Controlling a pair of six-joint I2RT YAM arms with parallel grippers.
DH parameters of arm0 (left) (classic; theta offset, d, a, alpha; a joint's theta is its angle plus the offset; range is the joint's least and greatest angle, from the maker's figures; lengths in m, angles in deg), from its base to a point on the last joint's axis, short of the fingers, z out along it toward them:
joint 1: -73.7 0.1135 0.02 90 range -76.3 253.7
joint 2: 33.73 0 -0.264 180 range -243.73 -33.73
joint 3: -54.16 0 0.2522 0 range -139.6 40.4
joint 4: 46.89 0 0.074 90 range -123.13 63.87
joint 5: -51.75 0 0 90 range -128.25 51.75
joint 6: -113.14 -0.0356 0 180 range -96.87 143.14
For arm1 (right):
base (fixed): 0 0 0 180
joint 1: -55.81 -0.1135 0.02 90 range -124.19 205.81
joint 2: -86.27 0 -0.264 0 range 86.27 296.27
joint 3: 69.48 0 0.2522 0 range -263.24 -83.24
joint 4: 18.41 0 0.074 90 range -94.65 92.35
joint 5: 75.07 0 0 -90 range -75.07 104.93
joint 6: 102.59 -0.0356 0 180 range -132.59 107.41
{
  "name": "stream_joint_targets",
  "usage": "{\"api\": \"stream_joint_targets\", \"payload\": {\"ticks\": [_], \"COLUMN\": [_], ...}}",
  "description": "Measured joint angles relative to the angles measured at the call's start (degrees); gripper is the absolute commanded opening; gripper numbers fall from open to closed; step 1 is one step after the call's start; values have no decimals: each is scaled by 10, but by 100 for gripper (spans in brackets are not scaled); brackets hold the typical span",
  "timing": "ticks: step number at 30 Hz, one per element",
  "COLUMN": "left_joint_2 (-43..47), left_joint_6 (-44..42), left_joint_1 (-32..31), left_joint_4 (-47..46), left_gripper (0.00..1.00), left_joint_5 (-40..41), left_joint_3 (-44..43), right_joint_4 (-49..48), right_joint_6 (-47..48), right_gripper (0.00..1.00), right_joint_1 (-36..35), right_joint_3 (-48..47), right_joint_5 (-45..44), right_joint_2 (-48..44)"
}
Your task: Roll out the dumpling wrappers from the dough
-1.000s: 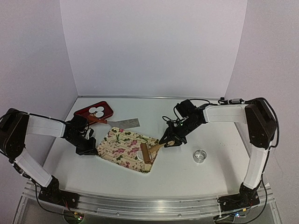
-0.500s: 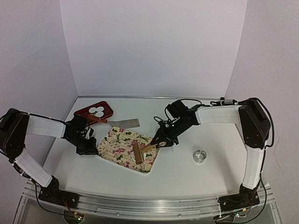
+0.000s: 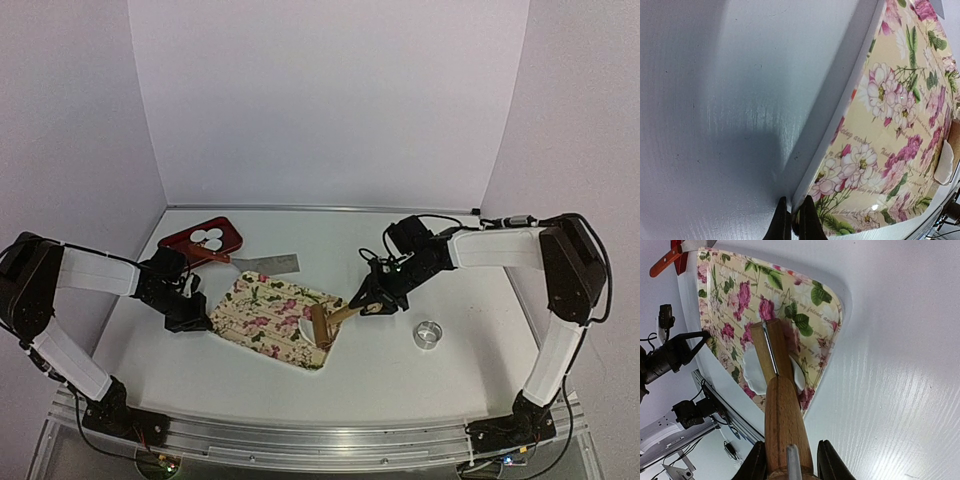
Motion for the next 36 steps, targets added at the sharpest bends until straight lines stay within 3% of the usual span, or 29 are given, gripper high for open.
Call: {"api": "stream_joint_targets", "payload": {"ticks": [8, 17, 29, 36], "left_joint_2": [-7, -23, -35, -40], "left_joint_6": [-7, 3, 20, 20], "left_joint_1": [3, -17, -27, -21], "left_joint_4": [-2, -17, -54, -43], "left_gripper": [0, 0, 0, 0], "left_joint_5": [-17, 4, -5, -14], "left_joint_3": [-2, -16, -16, -25], "right_joint_4": [47, 41, 6, 87], "right_joint_6": [11, -4, -22, 40], "right_gripper": [0, 0, 0, 0], "right_joint_1": [-13, -82, -81, -53], "right_joint_3": [-65, -166, -113, -138], "right_joint_5": [0, 0, -8, -7], "right_joint_2": [43, 119, 86, 69]}}
